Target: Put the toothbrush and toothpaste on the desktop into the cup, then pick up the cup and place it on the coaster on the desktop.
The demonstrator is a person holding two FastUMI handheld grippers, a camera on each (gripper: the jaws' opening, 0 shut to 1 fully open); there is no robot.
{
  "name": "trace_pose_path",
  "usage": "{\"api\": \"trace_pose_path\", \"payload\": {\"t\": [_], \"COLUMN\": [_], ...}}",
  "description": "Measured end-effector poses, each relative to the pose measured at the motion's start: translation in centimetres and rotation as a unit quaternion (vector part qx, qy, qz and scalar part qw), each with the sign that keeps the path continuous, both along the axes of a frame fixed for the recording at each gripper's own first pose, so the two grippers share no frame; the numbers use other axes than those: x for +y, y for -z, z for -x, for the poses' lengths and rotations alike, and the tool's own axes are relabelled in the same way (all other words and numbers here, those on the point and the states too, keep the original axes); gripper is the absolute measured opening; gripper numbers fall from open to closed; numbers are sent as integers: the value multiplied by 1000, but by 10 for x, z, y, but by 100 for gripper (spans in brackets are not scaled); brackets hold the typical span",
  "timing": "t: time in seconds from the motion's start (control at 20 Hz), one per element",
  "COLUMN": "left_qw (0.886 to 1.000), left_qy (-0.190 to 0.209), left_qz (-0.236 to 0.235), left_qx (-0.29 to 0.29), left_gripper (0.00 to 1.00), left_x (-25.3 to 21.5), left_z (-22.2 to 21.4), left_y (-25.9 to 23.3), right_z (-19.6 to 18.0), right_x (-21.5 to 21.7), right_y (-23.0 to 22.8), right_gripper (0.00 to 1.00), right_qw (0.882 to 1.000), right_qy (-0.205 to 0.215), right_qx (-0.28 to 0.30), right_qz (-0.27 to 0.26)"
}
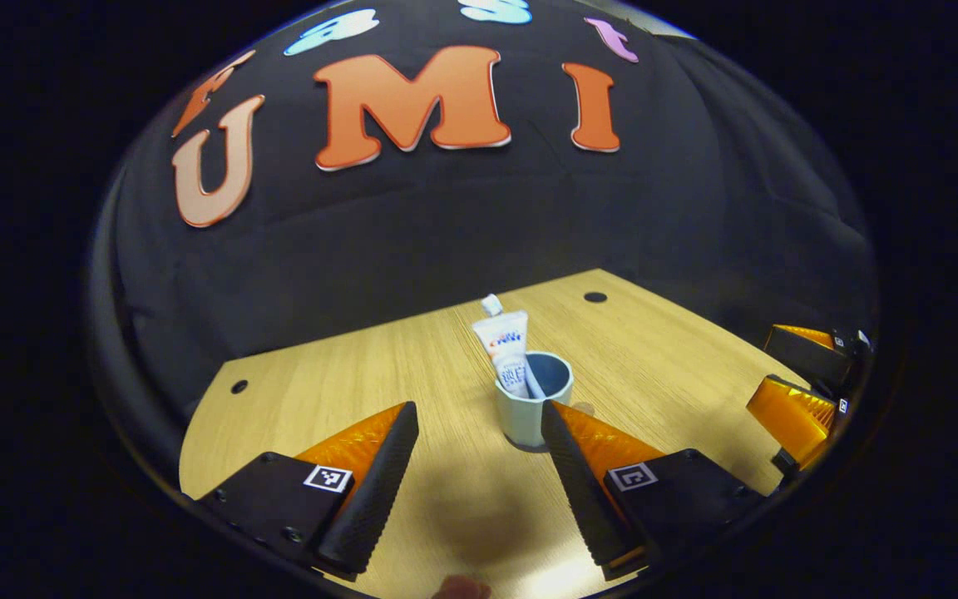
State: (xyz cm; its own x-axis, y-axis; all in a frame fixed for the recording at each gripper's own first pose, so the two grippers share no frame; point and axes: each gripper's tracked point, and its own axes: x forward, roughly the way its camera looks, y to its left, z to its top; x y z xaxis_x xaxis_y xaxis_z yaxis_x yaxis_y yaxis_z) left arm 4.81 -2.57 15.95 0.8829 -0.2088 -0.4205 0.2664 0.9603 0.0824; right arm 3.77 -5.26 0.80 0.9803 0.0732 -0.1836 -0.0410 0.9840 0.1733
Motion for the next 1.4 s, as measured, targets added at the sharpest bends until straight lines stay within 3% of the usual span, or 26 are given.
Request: {"api": "trace_pose_path", "payload": {"t": [0.3,0.55,0.6,0.65,0.9,1.15,1.4], "left_qw": [992,971,968,965,957,959,956], "left_qy": [-53,-109,-111,-116,-127,-126,-137], "left_qz": [12,29,33,37,67,89,78], "left_qx": [-112,-212,-224,-233,-250,-240,-246], "left_gripper": [100,99,95,100,99,99,99], "left_x": [16,20,19,21,30,33,41], "left_z": [14,33,37,40,53,45,50], "left_y": [-21,-43,-47,-51,-59,-50,-50], "right_z": [-12,-17,-18,-19,-18,-17,-16], "right_x": [27,47,49,52,54,54,54], "right_y": [-14,-23,-27,-30,-43,-45,-45], "right_gripper": [98,98,98,98,98,98,98], "right_qw": [1000,999,998,998,997,997,997], "right_qy": [-14,-29,-30,-30,-24,-18,-16], "right_qx": [-26,-40,-44,-48,-72,-74,-72], "right_qz": [4,14,15,15,20,18,20]}}
